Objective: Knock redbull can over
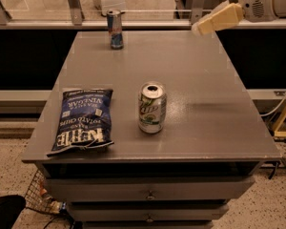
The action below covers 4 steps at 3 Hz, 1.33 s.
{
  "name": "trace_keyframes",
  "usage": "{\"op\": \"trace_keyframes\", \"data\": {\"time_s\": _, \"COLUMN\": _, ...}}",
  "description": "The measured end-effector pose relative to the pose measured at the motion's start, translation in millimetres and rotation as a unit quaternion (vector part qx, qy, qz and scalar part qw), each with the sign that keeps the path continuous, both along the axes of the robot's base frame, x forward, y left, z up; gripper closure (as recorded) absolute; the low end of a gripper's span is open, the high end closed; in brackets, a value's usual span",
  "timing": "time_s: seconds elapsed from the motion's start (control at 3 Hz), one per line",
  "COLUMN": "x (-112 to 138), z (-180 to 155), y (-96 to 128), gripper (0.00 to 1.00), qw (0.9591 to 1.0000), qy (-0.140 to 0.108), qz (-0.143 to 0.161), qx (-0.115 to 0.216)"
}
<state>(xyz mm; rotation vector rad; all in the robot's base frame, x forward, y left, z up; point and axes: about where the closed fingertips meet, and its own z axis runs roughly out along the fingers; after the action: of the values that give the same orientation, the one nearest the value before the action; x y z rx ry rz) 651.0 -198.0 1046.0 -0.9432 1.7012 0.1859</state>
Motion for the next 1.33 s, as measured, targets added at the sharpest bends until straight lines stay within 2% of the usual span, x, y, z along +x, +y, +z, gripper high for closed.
{"op": "trace_keyframes", "data": {"time_s": 0.33, "x": 8.9, "z": -8.8, "y": 8.0, "gripper": 0.0, "qw": 0.9999, "qy": -0.003, "qz": 0.005, "qx": 0.015}}
{"op": "trace_keyframes", "data": {"time_s": 0.67, "x": 46.2, "z": -34.3, "y": 34.4, "gripper": 0.0, "qw": 0.9969, "qy": -0.016, "qz": 0.015, "qx": 0.075}}
{"op": "trace_keyframes", "data": {"time_s": 1.0, "x": 87.2, "z": -54.3, "y": 69.0, "gripper": 0.0, "qw": 0.9903, "qy": -0.024, "qz": 0.031, "qx": 0.133}}
{"op": "trace_keyframes", "data": {"time_s": 1.33, "x": 115.8, "z": -66.7, "y": 94.0, "gripper": 0.0, "qw": 0.9825, "qy": -0.027, "qz": 0.047, "qx": 0.178}}
